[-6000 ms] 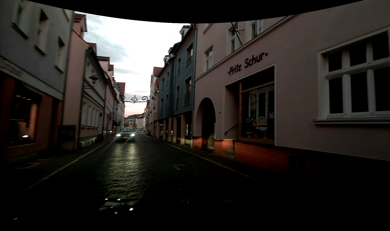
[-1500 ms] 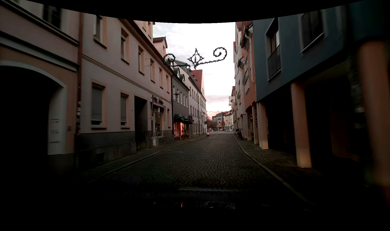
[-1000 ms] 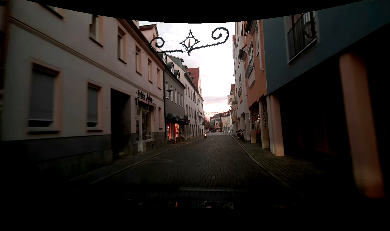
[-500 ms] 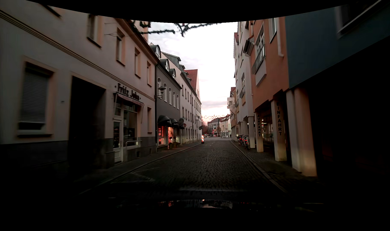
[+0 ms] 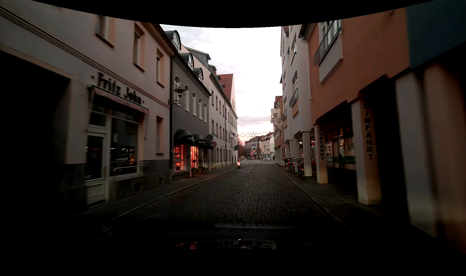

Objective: Follow the waypoints while adhering to traffic rules and regulations

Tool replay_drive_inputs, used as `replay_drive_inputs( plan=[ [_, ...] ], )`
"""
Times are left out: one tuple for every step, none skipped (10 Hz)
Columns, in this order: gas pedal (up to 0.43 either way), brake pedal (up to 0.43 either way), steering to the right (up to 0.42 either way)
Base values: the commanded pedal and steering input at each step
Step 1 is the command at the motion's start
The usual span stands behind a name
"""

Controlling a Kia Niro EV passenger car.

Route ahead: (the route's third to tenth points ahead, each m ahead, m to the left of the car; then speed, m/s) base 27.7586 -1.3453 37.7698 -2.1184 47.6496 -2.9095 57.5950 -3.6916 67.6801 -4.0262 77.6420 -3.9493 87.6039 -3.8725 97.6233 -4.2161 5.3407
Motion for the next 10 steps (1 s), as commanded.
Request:
replay_drive_inputs(
  plan=[
    [0.067,0.0,0.026],
    [0.067,0.0,0.029],
    [0.067,0.0,0.031],
    [0.067,0.0,0.031],
    [0.067,0.0,0.029],
    [0.067,0.0,0.029],
    [0.067,0.0,0.029],
    [0.067,0.0,0.029],
    [0.067,0.0,0.029],
    [0.067,0.0,0.028]
  ],
)
